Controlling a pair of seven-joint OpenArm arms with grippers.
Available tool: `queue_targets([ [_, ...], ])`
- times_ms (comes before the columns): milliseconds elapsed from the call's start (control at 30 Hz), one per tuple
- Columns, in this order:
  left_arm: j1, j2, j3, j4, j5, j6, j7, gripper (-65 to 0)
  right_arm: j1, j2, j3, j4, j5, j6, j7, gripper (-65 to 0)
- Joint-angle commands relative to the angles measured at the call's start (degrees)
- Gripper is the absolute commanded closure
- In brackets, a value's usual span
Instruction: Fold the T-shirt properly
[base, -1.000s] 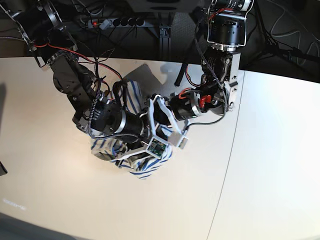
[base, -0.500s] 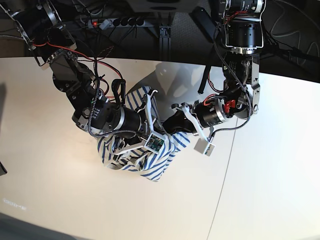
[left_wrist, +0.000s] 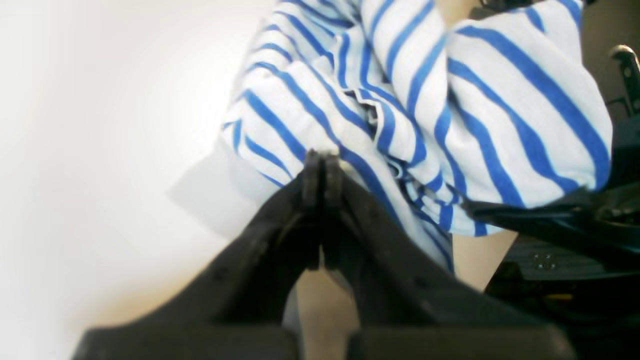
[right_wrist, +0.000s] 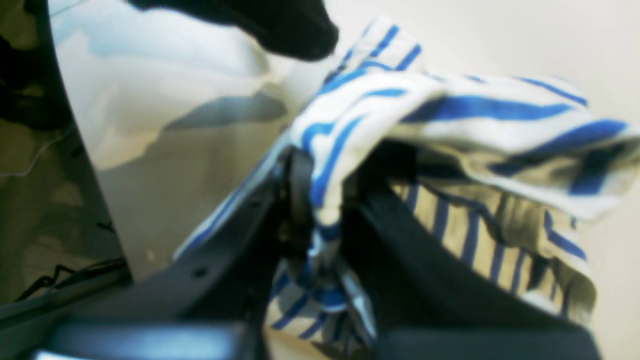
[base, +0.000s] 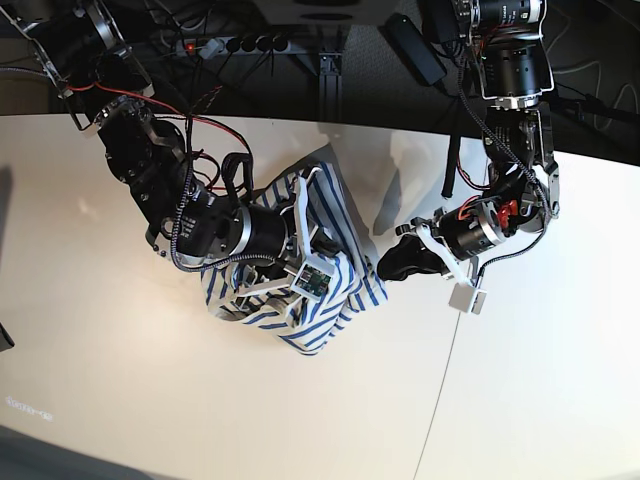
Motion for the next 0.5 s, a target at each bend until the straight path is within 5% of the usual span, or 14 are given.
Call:
queue_targets([
  [0,-1.0,-0.5,-0.6,1.1,-1.0,-0.7,-0.9,0.0,1.1,-0.6,0.3,0.8,1.2,3.0,1.5,0.0],
  [233,-2.3,-2.0,-10.2,1.1,-0.6,-0.7,-2.2,0.0,1.1,-2.8,0.0,0.8,4.7,3.2,0.9,0.0],
  [367,-2.3,-5.5,-12.9,1.1,-1.9,-0.7,-2.1,0.0,1.1,-3.2,-3.5,0.8,5.0,3.3,0.9,-34.2],
  [467,-2.4,-6.6,-12.9,1.1,-1.9,-0.7,-2.1,0.0,1.1,-3.2,-7.6,0.8,5.0,3.3,1.2,-39.2],
])
